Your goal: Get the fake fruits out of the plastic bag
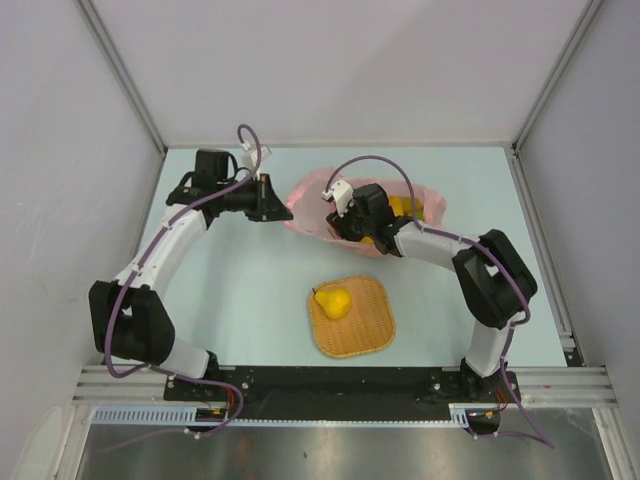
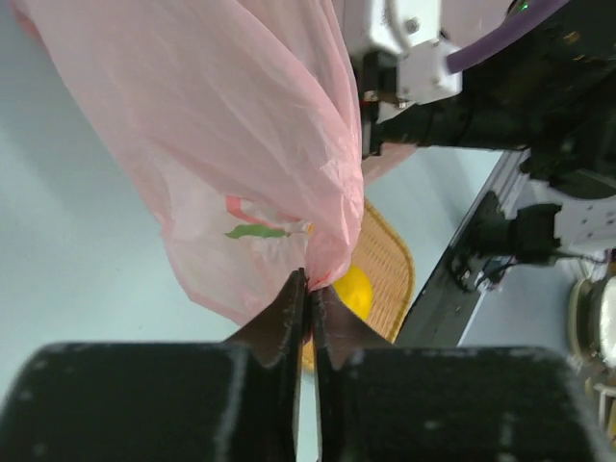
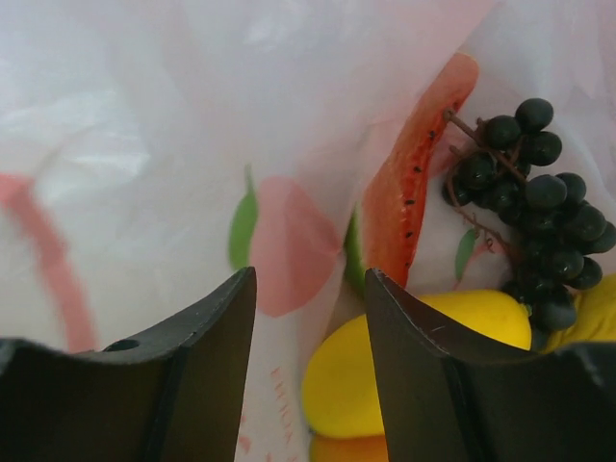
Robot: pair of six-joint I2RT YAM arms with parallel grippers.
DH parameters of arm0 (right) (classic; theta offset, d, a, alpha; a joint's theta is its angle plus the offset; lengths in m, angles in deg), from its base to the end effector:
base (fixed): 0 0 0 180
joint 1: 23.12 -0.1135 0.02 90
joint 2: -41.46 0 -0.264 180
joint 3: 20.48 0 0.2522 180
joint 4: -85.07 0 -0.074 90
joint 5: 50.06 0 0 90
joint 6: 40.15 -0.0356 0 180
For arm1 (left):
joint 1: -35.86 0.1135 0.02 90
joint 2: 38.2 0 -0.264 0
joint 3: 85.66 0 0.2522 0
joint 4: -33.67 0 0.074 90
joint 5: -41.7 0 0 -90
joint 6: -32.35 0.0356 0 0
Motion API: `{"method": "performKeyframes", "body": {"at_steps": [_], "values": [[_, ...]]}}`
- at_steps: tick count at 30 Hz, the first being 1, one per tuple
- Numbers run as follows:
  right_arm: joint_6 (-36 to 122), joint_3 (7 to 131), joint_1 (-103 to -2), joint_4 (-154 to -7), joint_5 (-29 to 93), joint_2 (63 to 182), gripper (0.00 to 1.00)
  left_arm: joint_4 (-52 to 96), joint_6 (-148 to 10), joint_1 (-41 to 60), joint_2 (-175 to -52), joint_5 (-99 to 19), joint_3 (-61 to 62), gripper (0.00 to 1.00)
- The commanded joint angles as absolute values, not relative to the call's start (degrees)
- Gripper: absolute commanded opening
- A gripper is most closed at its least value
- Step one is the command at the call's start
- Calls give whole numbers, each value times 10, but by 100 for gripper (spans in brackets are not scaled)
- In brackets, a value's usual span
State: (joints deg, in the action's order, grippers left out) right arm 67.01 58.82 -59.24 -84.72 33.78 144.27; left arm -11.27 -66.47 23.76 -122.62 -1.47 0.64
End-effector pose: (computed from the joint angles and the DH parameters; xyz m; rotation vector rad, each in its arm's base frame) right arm 0.3215 0.2393 0.2096 -1.0291 1.9122 0.3064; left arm 0.3057 -0.0921 0.3174 0.4855 2.2290 -1.1315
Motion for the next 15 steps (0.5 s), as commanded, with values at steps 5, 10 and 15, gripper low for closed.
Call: {"method": "performKeyframes", "body": {"at_steps": [5,10,15], "values": [[690,723,-565,-882,371,1565,59,-73,-693,260,-1184,77,-18,0],[701,783,-569,-860,392,1631,72,-73,-680,259,-1163,92,-26,0],[676,777,-571,-863,462,1585,73,-94,-648,259,-1149,88,-21,0]]}}
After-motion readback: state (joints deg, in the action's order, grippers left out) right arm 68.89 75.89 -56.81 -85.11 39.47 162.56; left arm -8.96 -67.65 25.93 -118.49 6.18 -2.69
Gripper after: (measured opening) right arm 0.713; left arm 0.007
